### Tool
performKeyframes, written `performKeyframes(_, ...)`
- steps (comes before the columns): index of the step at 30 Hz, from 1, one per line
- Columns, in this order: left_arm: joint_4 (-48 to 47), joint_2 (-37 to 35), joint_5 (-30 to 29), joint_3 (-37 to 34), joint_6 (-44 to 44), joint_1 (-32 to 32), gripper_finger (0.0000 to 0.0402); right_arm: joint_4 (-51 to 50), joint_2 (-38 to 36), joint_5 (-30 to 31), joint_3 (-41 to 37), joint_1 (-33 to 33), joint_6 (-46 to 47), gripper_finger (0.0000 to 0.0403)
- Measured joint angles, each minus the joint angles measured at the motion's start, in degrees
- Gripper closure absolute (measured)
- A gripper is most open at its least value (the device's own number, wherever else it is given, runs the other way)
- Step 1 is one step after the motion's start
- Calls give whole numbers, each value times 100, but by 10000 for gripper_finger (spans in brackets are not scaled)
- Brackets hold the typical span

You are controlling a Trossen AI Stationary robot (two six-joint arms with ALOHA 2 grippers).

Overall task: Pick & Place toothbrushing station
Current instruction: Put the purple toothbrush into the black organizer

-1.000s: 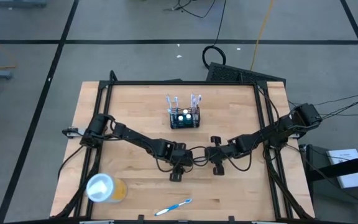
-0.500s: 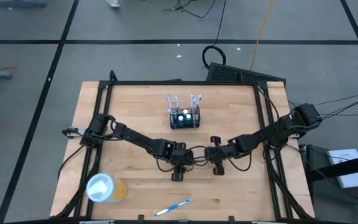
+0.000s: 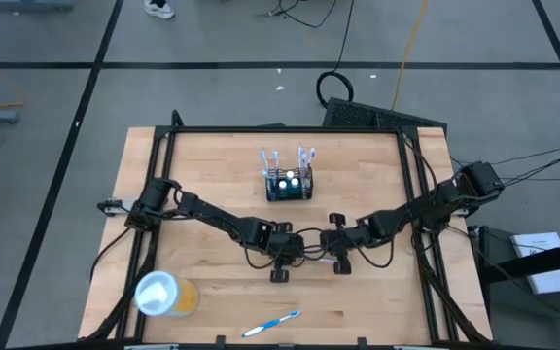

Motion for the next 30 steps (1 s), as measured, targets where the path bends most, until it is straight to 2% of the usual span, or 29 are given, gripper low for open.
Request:
performKeyframes(6, -3, -2, -127, 0, -15, 3, 383, -6, -35, 705, 0, 0, 104, 403)
performKeyframes(12, -52, -7, -331, -16, 198, -60, 383, 17, -382, 1391, 0, 94, 109, 403)
performKeyframes(17, 503, -30, -296, -322, 238, -73, 383, 54, -850, 2083, 0, 393, 74, 403)
performKeyframes(21, 928, -35, -167, -490, 234, -85, 383, 751, -1090, 2517, -62, 768, -315, 403)
performKeyframes(25, 1221, -22, -124, -514, 291, -104, 383, 1732, -1201, 2522, -376, 934, -699, 403)
performKeyframes(30, 1269, -162, -182, -560, 442, -116, 383, 2500, -1388, 2531, -894, 1006, -895, 403)
